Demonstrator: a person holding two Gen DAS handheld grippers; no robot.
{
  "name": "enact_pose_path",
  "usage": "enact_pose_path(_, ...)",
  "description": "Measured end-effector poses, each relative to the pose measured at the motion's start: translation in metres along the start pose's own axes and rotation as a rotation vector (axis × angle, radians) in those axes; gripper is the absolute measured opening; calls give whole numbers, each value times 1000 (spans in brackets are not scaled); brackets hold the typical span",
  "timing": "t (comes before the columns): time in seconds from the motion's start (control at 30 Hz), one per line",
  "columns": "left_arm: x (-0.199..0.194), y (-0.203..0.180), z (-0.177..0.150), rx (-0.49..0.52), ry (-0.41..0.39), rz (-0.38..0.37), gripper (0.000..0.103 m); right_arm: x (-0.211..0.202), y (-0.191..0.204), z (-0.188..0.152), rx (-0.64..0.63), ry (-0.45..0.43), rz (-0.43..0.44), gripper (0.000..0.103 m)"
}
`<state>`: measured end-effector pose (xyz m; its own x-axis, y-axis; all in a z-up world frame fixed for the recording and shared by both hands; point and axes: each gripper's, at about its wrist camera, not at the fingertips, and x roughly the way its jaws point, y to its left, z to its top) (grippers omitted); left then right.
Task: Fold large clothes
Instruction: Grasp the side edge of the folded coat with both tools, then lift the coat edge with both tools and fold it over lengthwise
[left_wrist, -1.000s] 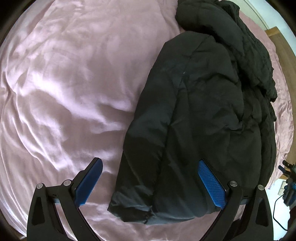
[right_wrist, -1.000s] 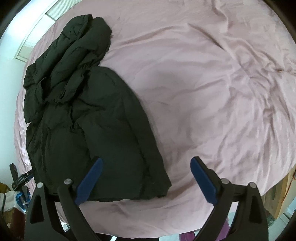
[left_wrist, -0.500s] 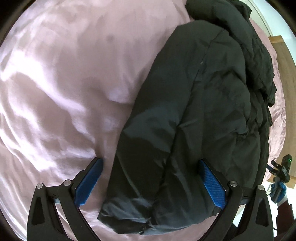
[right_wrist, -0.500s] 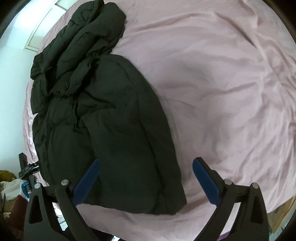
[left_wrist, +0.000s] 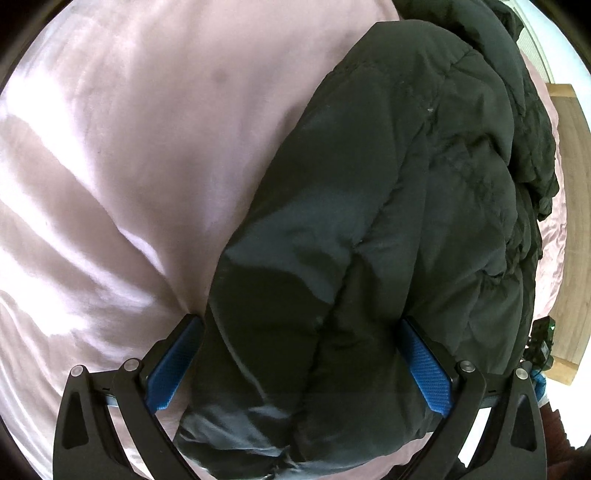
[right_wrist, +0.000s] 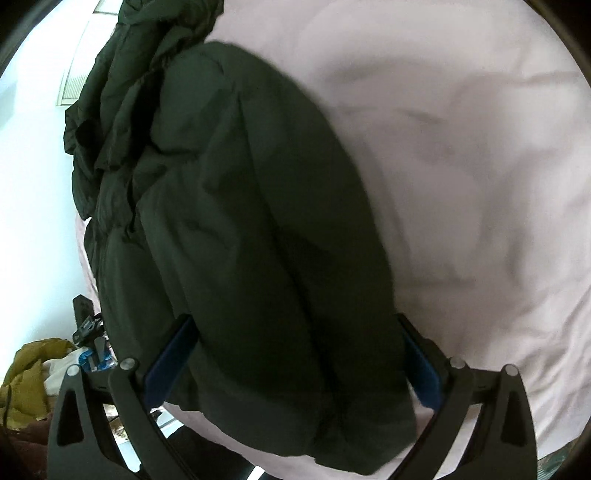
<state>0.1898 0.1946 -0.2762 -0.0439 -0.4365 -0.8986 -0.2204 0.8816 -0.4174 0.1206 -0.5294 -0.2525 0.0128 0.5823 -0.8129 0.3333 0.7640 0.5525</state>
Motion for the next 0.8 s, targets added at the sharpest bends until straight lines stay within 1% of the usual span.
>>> enact_pose_path(0.1,6,1,-8,-1,3,-12,102,6,5,-1,-5,11,12,103)
enact_pose_path(0.3,20,1,-20,2,7,-38,101,9,11,2,-32,43,-11,102)
enact_pose_path(0.37,23,1,-25,3,9,-50,101,15,20,3,-41,52,-21,97)
enact_pose_path(0.43,27,1,-27,3,11,-57,101,20,29,3,-51,68,-19,89)
enact_pose_path(0.47,29,0,-28,6,13,-60,101,21,30,3,-54,71,-21,86)
enact_pose_path(0.5,30,0,-30,9,14,-64,101,23,34,4,-57,73,-22,81)
enact_pose_path(0.53,27,7,-29,15,16,-67,101,25,36,4,-56,76,-17,77)
enact_pose_path(0.6,27,4,-30,21,17,-75,100,28,42,5,-59,81,-9,72)
enact_pose_path(0.67,27,6,-31,19,9,-89,96,34,49,4,-61,88,-1,66)
enact_pose_path(0.7,23,4,-30,16,7,-96,91,36,52,4,-63,92,0,62)
enact_pose_path(0.73,22,4,-31,14,5,-107,84,38,55,4,-64,93,1,58)
enact_pose_path(0.77,21,6,-32,12,1,-120,79,38,56,4,-67,94,2,57)
enact_pose_path(0.8,19,5,-35,8,-2,-130,67,40,59,4,-69,94,5,53)
